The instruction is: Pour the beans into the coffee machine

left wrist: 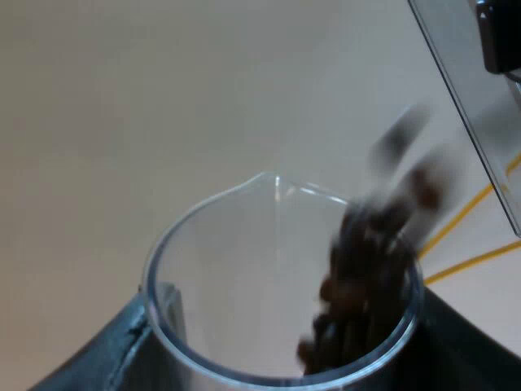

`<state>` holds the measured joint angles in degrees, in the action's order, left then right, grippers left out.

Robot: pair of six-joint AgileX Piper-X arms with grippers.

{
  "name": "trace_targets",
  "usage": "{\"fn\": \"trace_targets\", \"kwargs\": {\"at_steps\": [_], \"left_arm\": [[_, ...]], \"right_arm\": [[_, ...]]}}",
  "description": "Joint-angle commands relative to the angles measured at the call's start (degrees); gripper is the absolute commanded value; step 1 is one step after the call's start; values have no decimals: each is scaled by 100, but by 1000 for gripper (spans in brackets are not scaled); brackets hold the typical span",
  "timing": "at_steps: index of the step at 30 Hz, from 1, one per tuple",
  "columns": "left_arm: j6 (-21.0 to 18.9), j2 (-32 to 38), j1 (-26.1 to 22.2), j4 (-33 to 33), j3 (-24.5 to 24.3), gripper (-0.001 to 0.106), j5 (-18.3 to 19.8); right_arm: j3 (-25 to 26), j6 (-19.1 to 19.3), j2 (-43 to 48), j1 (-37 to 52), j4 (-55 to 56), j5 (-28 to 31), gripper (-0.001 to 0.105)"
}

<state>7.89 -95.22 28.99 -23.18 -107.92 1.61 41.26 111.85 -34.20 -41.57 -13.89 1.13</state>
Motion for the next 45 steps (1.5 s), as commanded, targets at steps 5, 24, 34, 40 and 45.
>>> {"fn": "trace_targets", "kwargs": {"at_steps": [5,24,34,40,45], "left_arm": [[244,9,16,75,-58,25,212],[848,9,16,75,-58,25,212],[174,9,16,28,-58,25,212],[-1263,24,16,29,-58,25,162],[-2507,49,16,29,-58,25,-97]], "right_arm": [[18,63,65,-3,-40,35,62],[18,63,65,-3,-40,35,62],[18,63,65,-3,-40,35,62],[18,63,65,-3,-40,35,62],[18,63,65,-3,-40,35,62]]}}
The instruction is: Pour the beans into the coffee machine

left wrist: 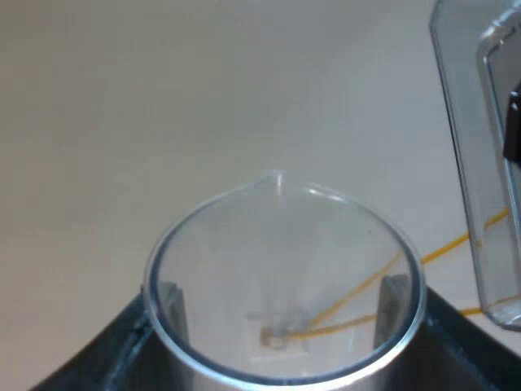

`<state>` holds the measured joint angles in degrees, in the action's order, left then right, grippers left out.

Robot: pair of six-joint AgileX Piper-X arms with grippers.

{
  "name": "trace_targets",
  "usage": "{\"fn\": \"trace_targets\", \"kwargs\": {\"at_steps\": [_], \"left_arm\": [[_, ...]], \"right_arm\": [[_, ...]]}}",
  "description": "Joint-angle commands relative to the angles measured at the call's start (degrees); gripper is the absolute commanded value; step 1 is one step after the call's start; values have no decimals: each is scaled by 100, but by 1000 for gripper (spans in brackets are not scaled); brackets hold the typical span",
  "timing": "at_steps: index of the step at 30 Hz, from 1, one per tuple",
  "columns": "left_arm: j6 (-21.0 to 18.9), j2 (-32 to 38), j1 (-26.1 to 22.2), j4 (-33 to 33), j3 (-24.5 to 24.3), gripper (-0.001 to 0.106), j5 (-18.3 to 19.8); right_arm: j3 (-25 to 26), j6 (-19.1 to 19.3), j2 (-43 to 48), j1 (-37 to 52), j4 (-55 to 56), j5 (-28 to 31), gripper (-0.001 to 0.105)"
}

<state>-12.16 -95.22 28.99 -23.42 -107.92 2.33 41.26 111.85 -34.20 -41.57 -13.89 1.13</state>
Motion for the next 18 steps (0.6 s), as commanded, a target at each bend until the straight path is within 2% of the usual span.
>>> {"fn": "trace_targets", "kwargs": {"at_steps": [1,2,4,5,7,8,10,11,12,16,18], "left_arm": [[-753,49,16,53,-58,25,-265],[-904,49,16,53,-58,25,-344],[-1624,49,16,53,-58,25,-518],[-1780,49,16,53,-58,25,-561],[-2889,49,16,53,-58,25,-645],[-3229,49,16,53,-58,25,-657],[-4416,49,16,53,-58,25,-678],[-4579,49,16,53,-58,25,-678],[-5020,49,16,53,-58,25,-678],[-6322,49,16,53,-58,25,-678],[-6808,49,16,1,-58,25,-678]], "right_arm": [[18,63,65,-3,-40,35,62],[18,63,65,-3,-40,35,62],[18,63,65,-3,-40,35,62],[18,63,65,-3,-40,35,62],[18,63,65,-3,-40,35,62],[18,63,65,-3,-40,35,62],[18,63,65,-3,-40,35,62],[18,63,65,-3,-40,35,62],[18,63,65,-3,-40,35,62],[18,63,65,-3,-40,35,62],[18,63,65,-3,-40,35,62]]}}
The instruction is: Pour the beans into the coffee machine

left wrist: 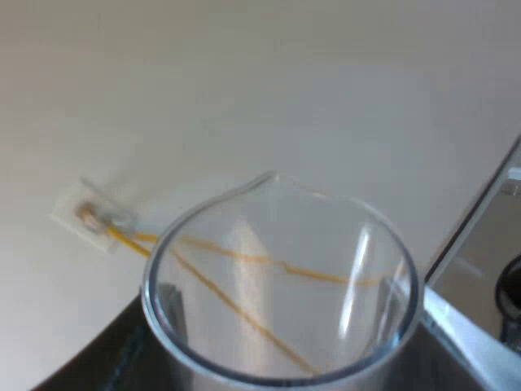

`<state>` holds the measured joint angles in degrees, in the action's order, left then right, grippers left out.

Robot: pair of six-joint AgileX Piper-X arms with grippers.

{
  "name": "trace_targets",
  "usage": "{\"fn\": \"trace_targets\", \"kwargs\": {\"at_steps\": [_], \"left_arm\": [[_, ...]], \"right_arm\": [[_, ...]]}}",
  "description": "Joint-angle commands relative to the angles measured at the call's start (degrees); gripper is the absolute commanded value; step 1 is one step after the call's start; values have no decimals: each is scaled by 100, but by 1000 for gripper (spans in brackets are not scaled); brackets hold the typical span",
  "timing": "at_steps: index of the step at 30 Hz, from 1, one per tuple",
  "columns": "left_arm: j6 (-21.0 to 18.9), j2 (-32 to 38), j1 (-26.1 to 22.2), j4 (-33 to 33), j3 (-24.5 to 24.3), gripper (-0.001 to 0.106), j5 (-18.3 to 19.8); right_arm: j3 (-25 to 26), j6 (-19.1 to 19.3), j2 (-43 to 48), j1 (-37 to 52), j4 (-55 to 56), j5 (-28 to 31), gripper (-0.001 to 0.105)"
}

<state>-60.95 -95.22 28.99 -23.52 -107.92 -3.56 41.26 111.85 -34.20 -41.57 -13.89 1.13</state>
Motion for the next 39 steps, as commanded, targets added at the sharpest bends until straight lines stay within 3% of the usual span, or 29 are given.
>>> {"fn": "trace_targets", "kwargs": {"at_steps": [1,7,20,25,29,39], "left_arm": [[-2196,49,16,-81,-58,25,-89],[-2679,119,4,-818,-58,25,-89],[-2978,647,-661,-1724,-45,25,-89],[-3028,966,-1070,-1986,89,25,-11],[-3028,1397,-1464,-1987,491,25,318],[-3060,2627,-2481,-1895,1814,25,650]], "right_arm": [[18,63,65,-3,-40,35,62],[18,63,65,-3,-40,35,62],[18,63,65,-3,495,-13,62],[18,63,65,-3,826,-531,62],[18,63,65,-3,1098,-845,62],[18,111,65,-3,1631,-1526,62]]}}
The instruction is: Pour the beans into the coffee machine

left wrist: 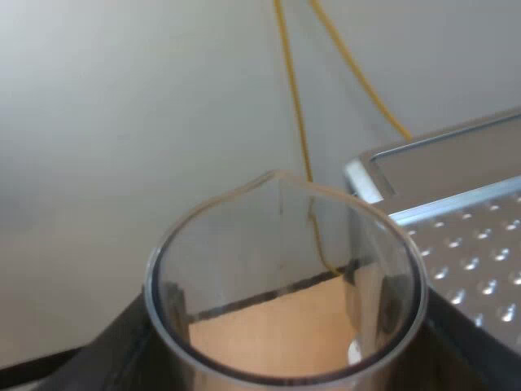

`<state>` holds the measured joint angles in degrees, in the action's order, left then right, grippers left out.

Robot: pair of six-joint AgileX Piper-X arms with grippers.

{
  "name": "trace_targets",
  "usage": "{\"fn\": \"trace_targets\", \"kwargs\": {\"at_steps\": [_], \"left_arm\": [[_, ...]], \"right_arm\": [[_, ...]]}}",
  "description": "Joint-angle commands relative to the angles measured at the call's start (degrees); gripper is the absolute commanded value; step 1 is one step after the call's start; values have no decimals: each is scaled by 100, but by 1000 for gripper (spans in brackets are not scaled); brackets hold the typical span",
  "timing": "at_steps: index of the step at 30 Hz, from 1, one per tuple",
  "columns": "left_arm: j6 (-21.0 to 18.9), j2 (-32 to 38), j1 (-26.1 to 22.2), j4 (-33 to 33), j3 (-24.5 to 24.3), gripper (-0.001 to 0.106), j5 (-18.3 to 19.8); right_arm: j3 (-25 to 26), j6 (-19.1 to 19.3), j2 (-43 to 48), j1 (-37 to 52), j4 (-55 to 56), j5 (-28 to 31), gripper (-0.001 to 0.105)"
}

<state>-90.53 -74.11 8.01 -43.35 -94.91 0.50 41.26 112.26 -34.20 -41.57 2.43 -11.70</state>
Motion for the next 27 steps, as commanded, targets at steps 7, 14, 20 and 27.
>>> {"fn": "trace_targets", "kwargs": {"at_steps": [7,14,20,27], "left_arm": [[-217,1591,-913,438,1961,25,454],[-217,2588,-934,849,3503,25,468],[-369,3068,-934,1455,4649,13,552],[-598,3150,-934,1878,5518,7,770]], "right_arm": [[18,-70,65,-3,56,-527,62],[18,-57,-39,-67,1136,-1135,62],[11,-42,-397,-481,1194,-1114,62],[11,-14,-1020,-1061,1103,-428,62]]}}
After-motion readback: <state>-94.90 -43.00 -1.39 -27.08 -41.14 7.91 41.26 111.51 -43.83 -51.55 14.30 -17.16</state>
